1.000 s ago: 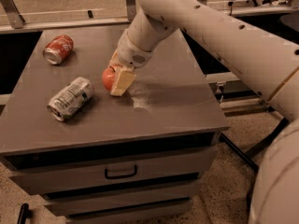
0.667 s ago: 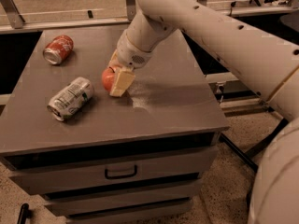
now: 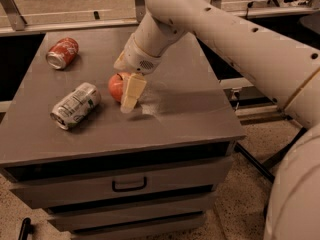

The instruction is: Move apple near 7up can

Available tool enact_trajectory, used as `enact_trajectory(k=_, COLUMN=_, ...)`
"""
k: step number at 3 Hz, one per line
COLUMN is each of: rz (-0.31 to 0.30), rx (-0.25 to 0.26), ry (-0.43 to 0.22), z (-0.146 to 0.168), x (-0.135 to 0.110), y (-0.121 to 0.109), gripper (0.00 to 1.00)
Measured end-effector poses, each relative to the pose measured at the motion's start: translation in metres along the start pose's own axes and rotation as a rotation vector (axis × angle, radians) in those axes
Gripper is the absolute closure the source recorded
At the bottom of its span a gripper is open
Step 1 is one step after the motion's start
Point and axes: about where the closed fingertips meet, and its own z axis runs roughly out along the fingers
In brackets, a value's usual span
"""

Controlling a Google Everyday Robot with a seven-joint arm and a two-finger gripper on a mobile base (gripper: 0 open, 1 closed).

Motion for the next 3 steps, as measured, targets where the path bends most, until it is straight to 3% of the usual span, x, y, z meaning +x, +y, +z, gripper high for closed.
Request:
enact_trajectory(k=1, rz=-0.011, rx=-0.009, ry=-0.007, z=-0.008, x=0.004, y=-0.002, gripper=0.0)
enact_trajectory(k=2, rz=-0.022, rx=-0.017, ry=-0.01, z=-0.043, x=0.023, y=0.002, gripper=0.0)
enact_trajectory(k=3, rz=0.039, rx=-0.04, ry=-0.042, z=-0.079, x=0.06, y=0.013, gripper=0.0)
